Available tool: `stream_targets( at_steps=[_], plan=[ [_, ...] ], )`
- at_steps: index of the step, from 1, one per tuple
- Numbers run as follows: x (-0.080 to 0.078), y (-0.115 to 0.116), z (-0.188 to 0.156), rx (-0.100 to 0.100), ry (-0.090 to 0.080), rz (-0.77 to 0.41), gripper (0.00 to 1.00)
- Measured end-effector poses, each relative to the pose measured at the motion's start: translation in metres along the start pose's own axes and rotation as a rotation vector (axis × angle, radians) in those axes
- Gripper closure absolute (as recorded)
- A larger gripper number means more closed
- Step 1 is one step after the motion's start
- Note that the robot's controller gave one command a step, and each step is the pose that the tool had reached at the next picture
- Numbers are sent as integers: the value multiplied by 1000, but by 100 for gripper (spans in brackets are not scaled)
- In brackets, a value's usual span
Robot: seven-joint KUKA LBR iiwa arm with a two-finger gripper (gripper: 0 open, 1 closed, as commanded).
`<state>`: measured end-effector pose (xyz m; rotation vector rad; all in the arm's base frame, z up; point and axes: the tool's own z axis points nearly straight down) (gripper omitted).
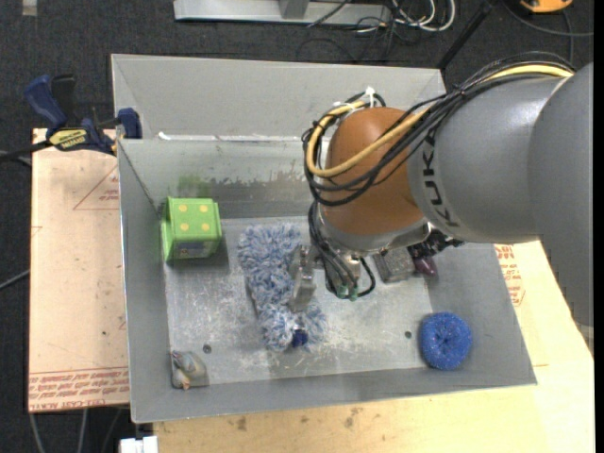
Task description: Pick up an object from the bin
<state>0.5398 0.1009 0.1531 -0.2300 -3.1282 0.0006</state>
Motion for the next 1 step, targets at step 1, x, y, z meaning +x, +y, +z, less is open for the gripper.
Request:
stream_targets(
  at_steps=[1],
  plan=[
    [29, 8, -52, 0, -2, -70, 100]
  ],
)
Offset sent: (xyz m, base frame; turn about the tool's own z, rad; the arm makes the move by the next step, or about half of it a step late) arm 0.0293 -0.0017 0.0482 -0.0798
